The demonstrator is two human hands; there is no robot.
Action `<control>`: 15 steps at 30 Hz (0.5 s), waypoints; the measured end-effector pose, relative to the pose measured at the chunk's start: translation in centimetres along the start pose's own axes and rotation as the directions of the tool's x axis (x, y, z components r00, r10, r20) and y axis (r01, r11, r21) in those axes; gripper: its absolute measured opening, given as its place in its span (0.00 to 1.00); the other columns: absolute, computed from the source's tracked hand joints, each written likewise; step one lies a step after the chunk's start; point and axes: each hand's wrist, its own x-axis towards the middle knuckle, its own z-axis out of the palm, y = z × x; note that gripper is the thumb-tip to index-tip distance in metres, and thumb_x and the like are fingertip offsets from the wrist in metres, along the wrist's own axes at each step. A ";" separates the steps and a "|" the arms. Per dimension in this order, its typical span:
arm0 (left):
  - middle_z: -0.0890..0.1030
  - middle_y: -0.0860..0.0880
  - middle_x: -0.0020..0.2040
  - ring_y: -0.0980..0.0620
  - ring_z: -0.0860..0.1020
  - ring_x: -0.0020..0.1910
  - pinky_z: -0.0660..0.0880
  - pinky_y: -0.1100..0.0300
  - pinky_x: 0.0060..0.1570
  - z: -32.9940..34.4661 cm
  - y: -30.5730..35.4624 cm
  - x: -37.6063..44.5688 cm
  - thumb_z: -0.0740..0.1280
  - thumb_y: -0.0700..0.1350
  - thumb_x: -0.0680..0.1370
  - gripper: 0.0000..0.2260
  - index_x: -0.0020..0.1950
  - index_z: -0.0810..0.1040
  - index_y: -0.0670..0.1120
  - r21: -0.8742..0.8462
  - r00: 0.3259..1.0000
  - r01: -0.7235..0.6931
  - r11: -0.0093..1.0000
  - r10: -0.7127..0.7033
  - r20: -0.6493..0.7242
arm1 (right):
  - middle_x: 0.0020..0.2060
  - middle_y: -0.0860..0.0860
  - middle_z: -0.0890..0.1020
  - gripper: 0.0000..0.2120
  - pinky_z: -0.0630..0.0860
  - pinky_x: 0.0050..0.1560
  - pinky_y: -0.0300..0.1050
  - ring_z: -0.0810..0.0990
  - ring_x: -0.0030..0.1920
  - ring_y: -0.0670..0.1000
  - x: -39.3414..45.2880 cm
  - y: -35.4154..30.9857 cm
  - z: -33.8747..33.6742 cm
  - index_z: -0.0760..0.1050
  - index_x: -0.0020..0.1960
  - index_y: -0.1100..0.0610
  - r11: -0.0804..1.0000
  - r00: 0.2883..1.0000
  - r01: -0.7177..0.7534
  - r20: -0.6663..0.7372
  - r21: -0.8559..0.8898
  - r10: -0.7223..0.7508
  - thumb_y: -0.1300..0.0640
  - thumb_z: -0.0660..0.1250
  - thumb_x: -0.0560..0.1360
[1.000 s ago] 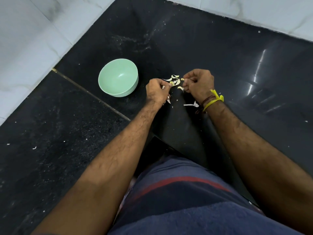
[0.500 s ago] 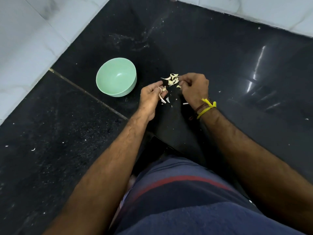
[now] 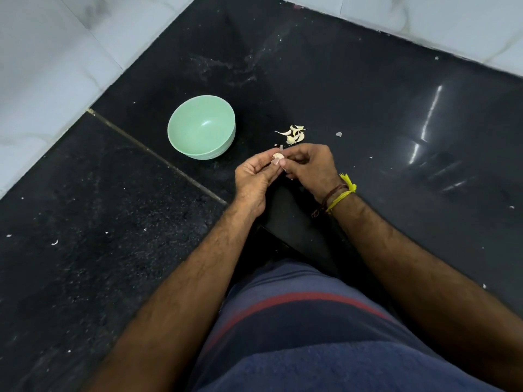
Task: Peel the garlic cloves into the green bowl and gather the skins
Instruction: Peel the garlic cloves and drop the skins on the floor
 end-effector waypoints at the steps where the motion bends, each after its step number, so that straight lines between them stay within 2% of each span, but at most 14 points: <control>1: 0.87 0.46 0.47 0.52 0.85 0.49 0.82 0.60 0.50 0.0 -0.1 -0.1 0.69 0.29 0.77 0.10 0.54 0.83 0.40 -0.001 1.000 -0.001 1.000 0.001 0.006 | 0.41 0.56 0.86 0.09 0.83 0.40 0.44 0.84 0.39 0.50 0.0 -0.1 -0.1 0.83 0.52 0.62 1.000 1.000 -0.008 -0.003 0.019 0.008 0.62 0.75 0.73; 4: 0.86 0.44 0.48 0.50 0.84 0.50 0.82 0.58 0.52 0.1 -0.1 0.0 0.69 0.31 0.77 0.09 0.56 0.83 0.39 0.030 1.000 -0.014 0.999 0.014 0.015 | 0.42 0.58 0.85 0.09 0.82 0.38 0.40 0.83 0.37 0.49 -0.2 -0.3 -0.4 0.82 0.52 0.64 0.997 1.000 -0.019 -0.004 0.076 0.019 0.64 0.75 0.73; 9: 0.85 0.39 0.49 0.49 0.84 0.49 0.82 0.58 0.54 0.3 -0.1 0.1 0.71 0.32 0.76 0.12 0.59 0.81 0.34 0.105 0.999 -0.049 0.993 0.049 0.007 | 0.40 0.56 0.84 0.09 0.79 0.37 0.35 0.80 0.34 0.42 -0.7 -0.1 -0.6 0.82 0.54 0.67 0.989 1.000 -0.018 0.007 0.149 0.017 0.66 0.71 0.75; 12: 0.85 0.40 0.48 0.49 0.84 0.47 0.83 0.58 0.50 0.5 -0.2 -0.2 0.73 0.33 0.75 0.12 0.58 0.82 0.34 0.126 0.998 -0.056 0.990 0.058 -0.010 | 0.40 0.56 0.85 0.08 0.80 0.36 0.38 0.82 0.36 0.45 -0.9 0.3 -0.6 0.83 0.51 0.64 0.993 1.000 -0.009 0.019 0.115 0.006 0.64 0.75 0.73; 15: 0.86 0.45 0.41 0.52 0.85 0.42 0.82 0.61 0.43 0.6 -0.3 -0.4 0.72 0.32 0.76 0.10 0.56 0.81 0.33 0.120 0.999 -0.038 0.992 0.041 -0.018 | 0.40 0.60 0.85 0.09 0.79 0.34 0.38 0.83 0.37 0.50 -0.8 0.5 -0.9 0.83 0.49 0.65 0.993 1.000 -0.004 0.021 0.120 0.001 0.62 0.77 0.70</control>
